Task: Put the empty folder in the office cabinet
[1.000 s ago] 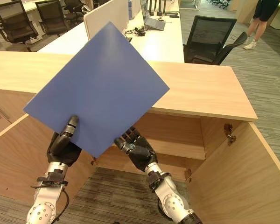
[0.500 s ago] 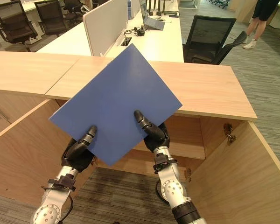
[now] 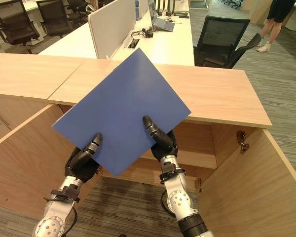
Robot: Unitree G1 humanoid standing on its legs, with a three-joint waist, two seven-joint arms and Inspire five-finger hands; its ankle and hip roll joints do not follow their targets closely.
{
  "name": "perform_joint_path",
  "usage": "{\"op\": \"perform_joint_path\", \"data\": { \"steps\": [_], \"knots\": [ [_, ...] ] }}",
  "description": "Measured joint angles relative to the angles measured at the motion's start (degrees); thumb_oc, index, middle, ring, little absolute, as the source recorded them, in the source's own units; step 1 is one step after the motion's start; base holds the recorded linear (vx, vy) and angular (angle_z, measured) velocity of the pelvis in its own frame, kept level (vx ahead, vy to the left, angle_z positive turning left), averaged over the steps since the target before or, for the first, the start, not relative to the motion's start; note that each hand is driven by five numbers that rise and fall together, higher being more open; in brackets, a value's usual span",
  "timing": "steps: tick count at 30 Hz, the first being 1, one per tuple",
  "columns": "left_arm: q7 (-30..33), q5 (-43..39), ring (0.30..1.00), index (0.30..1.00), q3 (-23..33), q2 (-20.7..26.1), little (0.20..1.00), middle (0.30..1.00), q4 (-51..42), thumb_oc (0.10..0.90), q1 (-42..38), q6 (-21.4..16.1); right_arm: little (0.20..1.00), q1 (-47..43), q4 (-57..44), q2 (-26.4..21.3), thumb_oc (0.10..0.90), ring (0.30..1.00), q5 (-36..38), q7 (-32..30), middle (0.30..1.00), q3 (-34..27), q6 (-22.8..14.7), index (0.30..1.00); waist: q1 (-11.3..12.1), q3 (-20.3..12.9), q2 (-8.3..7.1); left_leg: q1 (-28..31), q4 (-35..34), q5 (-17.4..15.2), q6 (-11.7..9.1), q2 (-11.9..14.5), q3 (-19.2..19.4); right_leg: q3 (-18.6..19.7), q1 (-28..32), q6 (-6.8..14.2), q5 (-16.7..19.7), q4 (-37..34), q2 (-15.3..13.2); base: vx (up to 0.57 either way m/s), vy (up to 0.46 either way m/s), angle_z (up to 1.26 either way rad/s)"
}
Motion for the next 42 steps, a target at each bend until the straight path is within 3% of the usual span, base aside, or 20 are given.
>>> {"op": "perform_joint_path", "data": {
  "steps": [24, 26, 27, 28, 42],
  "knots": [
    [0.12, 2.21, 0.3, 0.3, -0.05, -2.08, 0.3, 0.3, 1.27, 0.4, 0.0, -0.37, 0.9, 2.43, 0.03, -1.63, 0.8, 0.9, -0.01, 0.52, 0.9, 4.19, 4.79, 0.9, -1.09, 0.02, -0.04, 0.03, 0.01, 0.04, -0.01, 0.0, -0.02, -0.09, 0.02, 0.0, 0.01, 0.22, 0.01, 0.0, 0.0, 0.0],
    [0.14, 2.23, 0.3, 0.3, -0.06, -2.07, 0.3, 0.3, 1.27, 0.4, 0.01, -0.37, 0.545, 2.43, 0.03, -2.0, 0.563, 0.545, -0.02, 0.53, 0.545, 4.56, 4.87, 0.545, -1.06, 0.02, -0.04, 0.03, 0.01, 0.04, -0.01, -0.01, -0.02, -0.09, 0.03, 0.01, 0.02, 0.26, 0.01, 0.0, 0.0, 0.0],
    [0.15, 2.24, 0.3, 0.3, -0.05, -2.07, 0.3, 0.3, 1.27, 0.4, 0.01, -0.37, 0.324, 2.43, 0.03, -2.12, 0.416, 0.324, -0.02, 0.53, 0.324, 4.75, 4.87, 0.324, -1.07, 0.02, -0.04, 0.04, 0.01, 0.04, -0.01, 0.0, -0.02, -0.09, 0.03, 0.01, 0.02, 0.26, 0.01, 0.0, 0.0, 0.0],
    [0.16, 2.24, 0.3, 0.3, -0.05, -2.07, 0.3, 0.3, 1.27, 0.4, 0.01, -0.38, 0.3, 2.43, 0.03, -2.16, 0.4, 0.3, -0.02, 0.53, 0.3, 4.85, 4.87, 0.3, -1.08, 0.02, -0.04, 0.04, 0.01, 0.04, -0.01, 0.0, -0.02, -0.09, 0.04, 0.01, 0.02, 0.26, 0.01, 0.0, 0.0, 0.0],
    [1.33, 2.2, 0.3, 0.3, 0.3, -2.14, 0.3, 0.3, 1.3, 0.4, 0.0, -0.7, 0.3, 2.47, 0.03, -2.43, 0.4, 0.3, -0.03, 2.39, 0.3, 5.6, 5.09, 0.3, -1.09, 0.01, -0.04, 0.04, 0.01, 0.06, -0.01, -0.01, -0.11, -0.11, 0.07, 0.0, 0.02, 0.34, 0.01, 0.0, 0.0, 0.0]
  ]
}}
